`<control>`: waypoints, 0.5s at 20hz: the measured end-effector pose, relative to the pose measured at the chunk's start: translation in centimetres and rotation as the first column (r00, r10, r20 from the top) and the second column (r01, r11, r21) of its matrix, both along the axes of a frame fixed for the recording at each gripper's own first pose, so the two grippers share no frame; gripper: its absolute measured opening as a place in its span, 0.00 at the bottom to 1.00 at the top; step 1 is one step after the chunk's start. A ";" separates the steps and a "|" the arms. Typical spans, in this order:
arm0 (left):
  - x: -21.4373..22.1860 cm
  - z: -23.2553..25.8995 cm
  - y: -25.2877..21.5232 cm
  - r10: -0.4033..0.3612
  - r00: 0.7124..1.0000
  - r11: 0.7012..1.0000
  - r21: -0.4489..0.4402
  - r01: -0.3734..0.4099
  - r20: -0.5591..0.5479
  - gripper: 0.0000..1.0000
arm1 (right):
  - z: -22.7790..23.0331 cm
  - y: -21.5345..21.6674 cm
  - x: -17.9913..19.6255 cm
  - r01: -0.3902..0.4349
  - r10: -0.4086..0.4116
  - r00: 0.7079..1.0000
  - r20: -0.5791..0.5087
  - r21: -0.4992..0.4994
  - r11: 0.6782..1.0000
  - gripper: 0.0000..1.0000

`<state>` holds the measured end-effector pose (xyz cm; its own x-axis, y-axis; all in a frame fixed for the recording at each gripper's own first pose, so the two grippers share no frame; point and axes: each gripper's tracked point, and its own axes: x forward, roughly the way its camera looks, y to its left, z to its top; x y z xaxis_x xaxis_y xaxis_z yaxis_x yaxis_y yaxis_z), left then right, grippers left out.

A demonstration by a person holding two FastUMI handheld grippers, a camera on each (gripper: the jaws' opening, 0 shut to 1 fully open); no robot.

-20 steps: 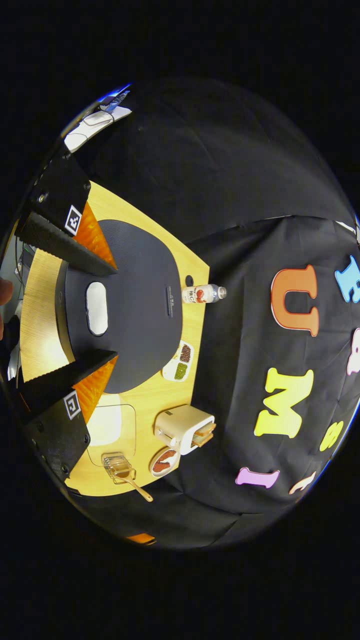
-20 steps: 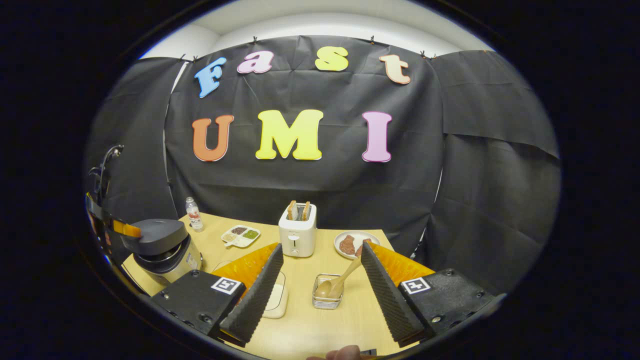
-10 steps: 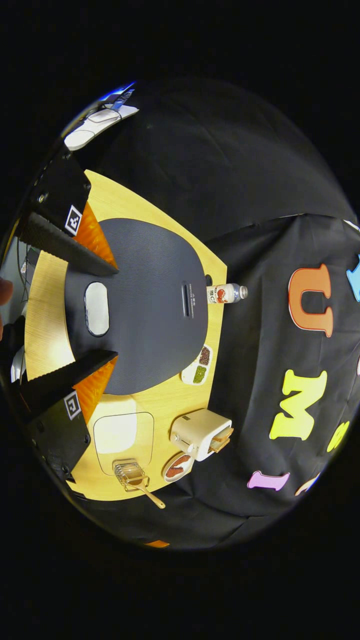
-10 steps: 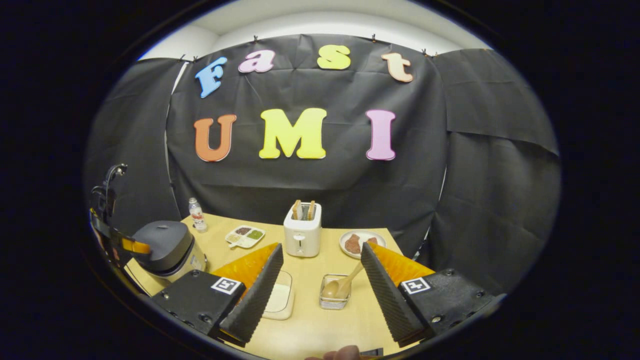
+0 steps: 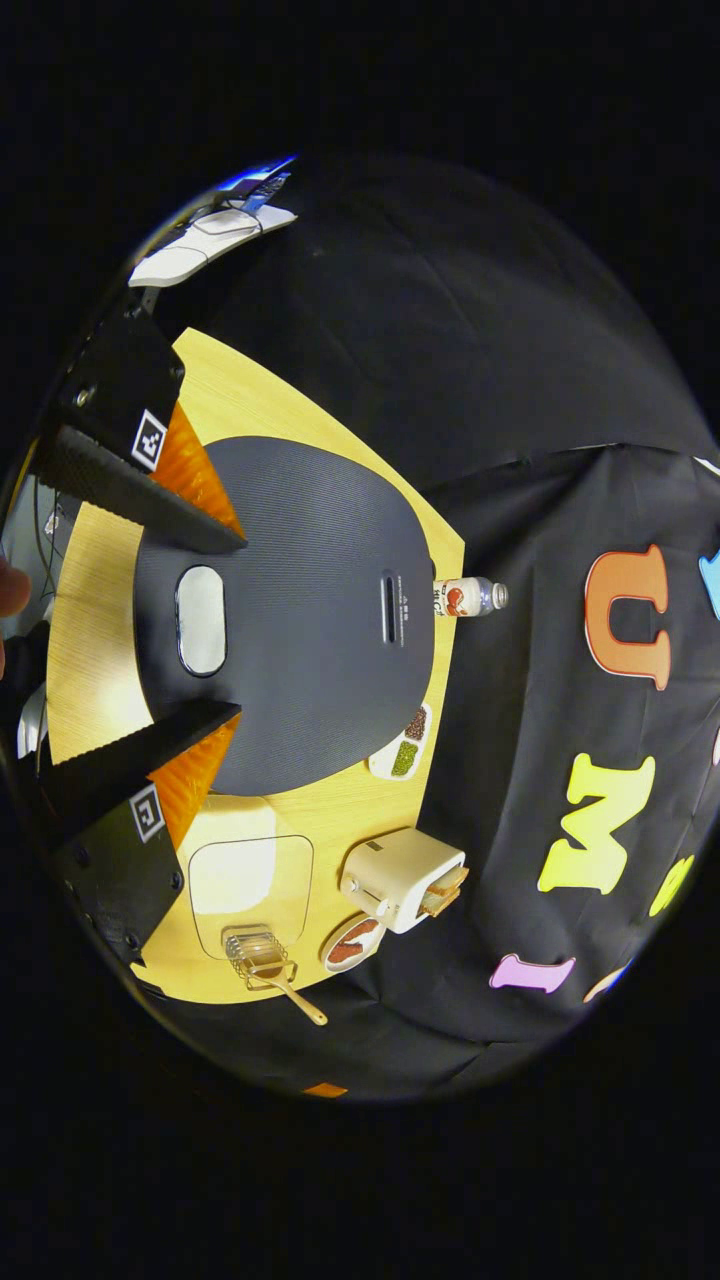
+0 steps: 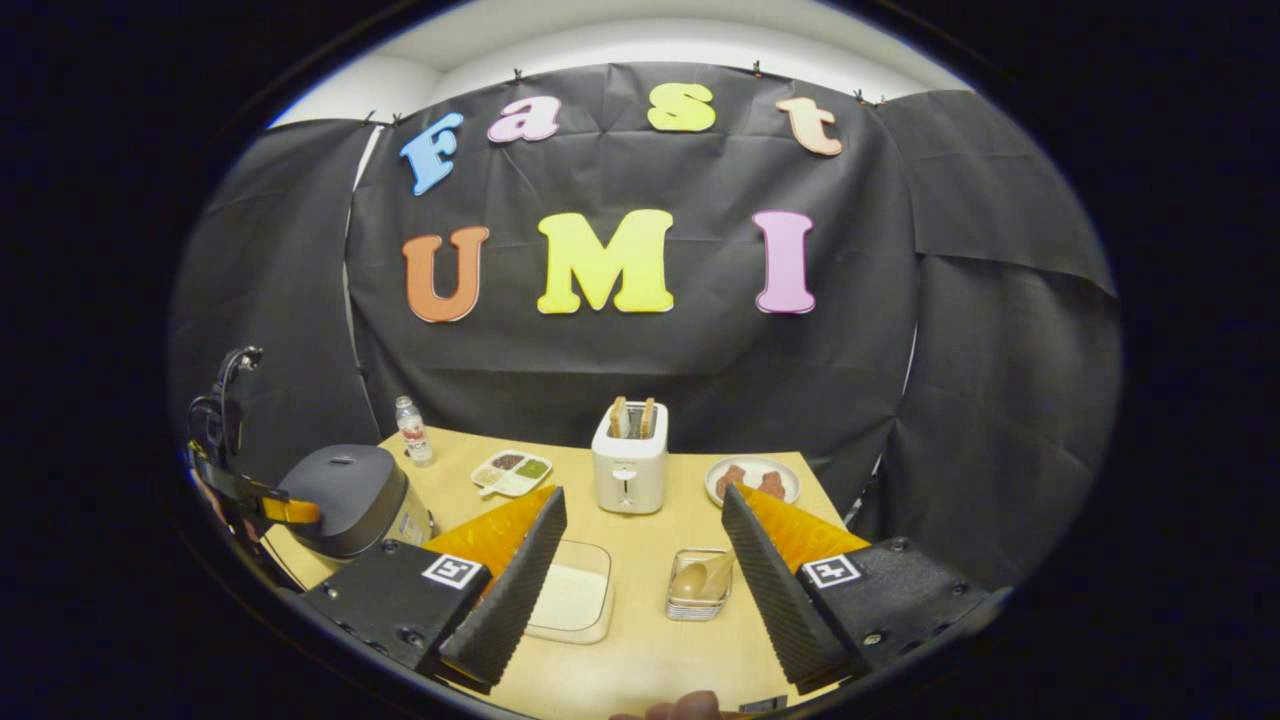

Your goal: Close the left gripper, press the button to open the rice cooker; take a wooden spoon from the chopstick holder with the right hand, scoop a spoonful of rice and pour it into the rice cooker, then put the wooden spoon back into the chopstick holder.

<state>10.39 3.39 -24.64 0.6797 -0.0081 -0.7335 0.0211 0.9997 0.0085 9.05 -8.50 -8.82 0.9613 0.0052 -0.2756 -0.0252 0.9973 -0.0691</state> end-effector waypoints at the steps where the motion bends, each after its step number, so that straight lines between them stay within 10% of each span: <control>1: 0.1 0.0 0.0 0.001 1.000 1.000 0.009 -0.001 0.003 0.98 | 0.0 0.0 0.4 -0.004 0.004 1.000 0.000 0.001 1.000 1.00; 10: 1.7 3.6 0.1 0.107 0.984 0.993 0.037 -0.113 0.145 0.95 | 0.3 -1.6 4.8 -0.055 0.055 0.998 0.003 0.051 0.997 1.00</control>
